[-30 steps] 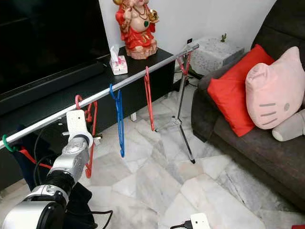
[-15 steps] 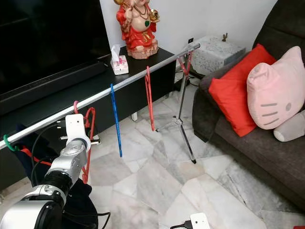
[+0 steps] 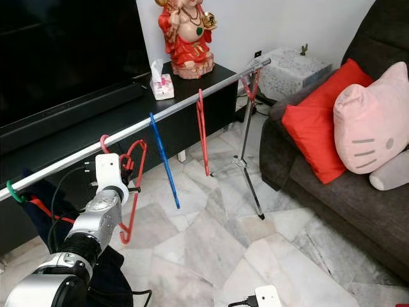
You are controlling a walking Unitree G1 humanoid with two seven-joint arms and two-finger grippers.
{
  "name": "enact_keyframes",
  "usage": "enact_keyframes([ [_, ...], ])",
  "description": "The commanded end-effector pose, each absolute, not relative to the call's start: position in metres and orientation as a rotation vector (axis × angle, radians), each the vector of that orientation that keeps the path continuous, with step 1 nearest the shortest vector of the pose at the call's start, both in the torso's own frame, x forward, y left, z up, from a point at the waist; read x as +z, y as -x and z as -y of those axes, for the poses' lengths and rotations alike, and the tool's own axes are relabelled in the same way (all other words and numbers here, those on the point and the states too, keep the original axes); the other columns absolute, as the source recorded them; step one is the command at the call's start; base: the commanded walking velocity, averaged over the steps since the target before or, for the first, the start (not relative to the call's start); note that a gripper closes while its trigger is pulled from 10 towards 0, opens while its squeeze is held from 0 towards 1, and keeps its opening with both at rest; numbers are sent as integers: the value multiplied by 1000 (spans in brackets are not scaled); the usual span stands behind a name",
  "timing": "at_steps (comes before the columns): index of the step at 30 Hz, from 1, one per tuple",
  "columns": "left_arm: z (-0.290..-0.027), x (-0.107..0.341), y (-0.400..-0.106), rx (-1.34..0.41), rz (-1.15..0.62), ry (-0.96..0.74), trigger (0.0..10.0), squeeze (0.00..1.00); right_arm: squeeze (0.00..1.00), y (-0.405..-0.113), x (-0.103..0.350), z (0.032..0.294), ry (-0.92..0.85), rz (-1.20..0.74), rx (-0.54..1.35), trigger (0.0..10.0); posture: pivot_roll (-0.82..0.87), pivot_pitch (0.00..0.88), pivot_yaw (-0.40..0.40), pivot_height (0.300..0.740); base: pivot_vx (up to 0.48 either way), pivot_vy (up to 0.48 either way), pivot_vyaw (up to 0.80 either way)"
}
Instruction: Hang hanger
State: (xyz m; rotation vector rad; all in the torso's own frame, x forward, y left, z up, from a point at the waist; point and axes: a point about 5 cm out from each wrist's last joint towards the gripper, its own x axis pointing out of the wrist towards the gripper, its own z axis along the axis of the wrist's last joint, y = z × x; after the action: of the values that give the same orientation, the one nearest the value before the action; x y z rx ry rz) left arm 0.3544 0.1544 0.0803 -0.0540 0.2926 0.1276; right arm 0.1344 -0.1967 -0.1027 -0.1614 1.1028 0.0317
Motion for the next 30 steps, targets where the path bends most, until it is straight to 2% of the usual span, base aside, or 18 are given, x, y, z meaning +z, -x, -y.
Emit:
enact_keyframes([
  [1,-154,85,-355,110,-266,50,10000,1000,0,-132,-104,195,155,-1112,29,10000,-76,0,42,740,0,0,0],
  [15,-160,99,-345,54,-194,21,10000,1000,0,-131,-104,195,159,-1114,36,10000,-69,0,40,740,0,0,0],
  [18,-161,105,-336,7,-154,10,10000,1000,0,-131,-104,195,160,-1116,38,10000,-65,0,37,740,0,0,0],
  [23,-157,109,-316,-169,-132,-33,10000,1000,0,-130,-104,196,165,-1118,46,10000,-60,0,34,740,0,0,0],
  [28,-168,105,-294,-262,-163,-40,10000,1000,0,-129,-105,196,167,-1120,47,10000,-56,0,34,740,0,0,0],
  [29,-172,101,-291,-251,-177,-48,10000,98,0,-129,-105,196,169,-1121,50,10000,-46,0,31,740,0,0,0],
  [30,-178,93,-288,-229,-199,-62,10000,0,0,-129,-105,196,172,-1122,53,10000,-45,0,30,740,0,0,0],
])
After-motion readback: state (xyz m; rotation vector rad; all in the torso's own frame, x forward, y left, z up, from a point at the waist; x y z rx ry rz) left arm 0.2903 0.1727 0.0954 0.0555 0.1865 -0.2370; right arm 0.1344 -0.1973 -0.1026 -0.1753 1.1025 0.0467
